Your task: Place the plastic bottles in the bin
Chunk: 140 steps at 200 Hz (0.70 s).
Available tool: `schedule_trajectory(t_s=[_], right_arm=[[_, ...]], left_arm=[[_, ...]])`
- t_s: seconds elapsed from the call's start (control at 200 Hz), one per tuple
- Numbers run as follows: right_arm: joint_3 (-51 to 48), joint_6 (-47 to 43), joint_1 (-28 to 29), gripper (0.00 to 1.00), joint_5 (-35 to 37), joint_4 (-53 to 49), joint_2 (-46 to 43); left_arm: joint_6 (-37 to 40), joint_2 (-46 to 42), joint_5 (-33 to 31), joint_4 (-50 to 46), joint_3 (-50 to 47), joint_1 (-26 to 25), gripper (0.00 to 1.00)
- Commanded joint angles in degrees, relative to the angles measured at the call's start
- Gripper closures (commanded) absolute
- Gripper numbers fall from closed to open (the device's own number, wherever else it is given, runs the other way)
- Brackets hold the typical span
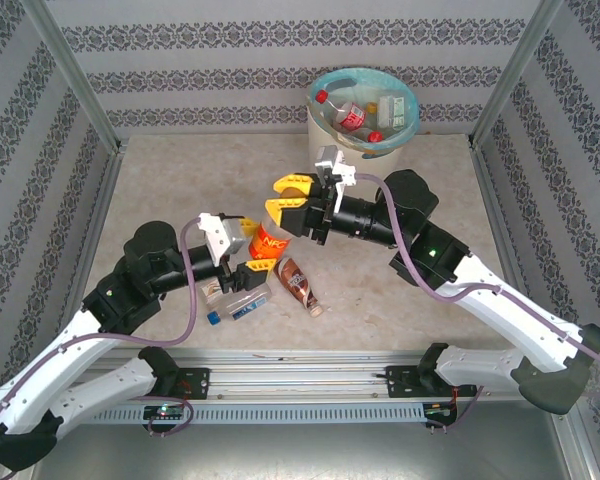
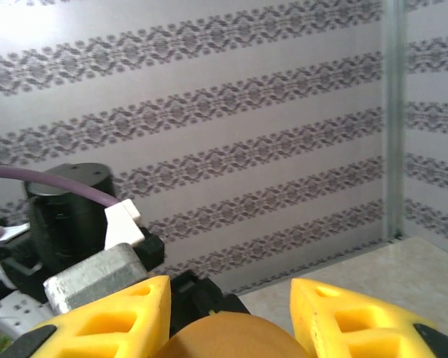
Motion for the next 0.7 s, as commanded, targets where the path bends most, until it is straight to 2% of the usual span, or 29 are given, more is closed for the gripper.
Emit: schedule_trajectory(t_s=[0.0,0.06,0.2,0.335,0.535,0.694], right_arm=[[2.6,-4.8,0.1,1.00,6.8,-2.1,-1.6],[4.2,-8.1,0.1,1.00,10.5,-3.6,-1.8],[9.2,-17.1,-0.6,1.00,23.1,-6.7,-0.5],[17.3,-23.0,-5.7,1.00,35.0,-10.0,5.3],[28.9,-23.3,-19.8,1.00,36.5,-12.5,17.2],[38.9,-25.7,-26.4,1.00,39.2,-13.8,29.2]], left_arm=[[-0.5,-2.0,-4.0,7.2,-1.4,-0.5,0.18],[-0.2,-2.1,-5.2,7.3,-1.6,-0.5,0.12],[0.7,-1.6,-7.6,7.2,-1.8,-0.5,0.08],[1.5,-0.4,-8.4,7.1,-1.7,-0.5,0.08],[2.4,1.4,-8.5,6.2,-1.2,-0.5,0.08],[2.5,2.3,-8.4,4.8,-0.7,-0.5,0.08]])
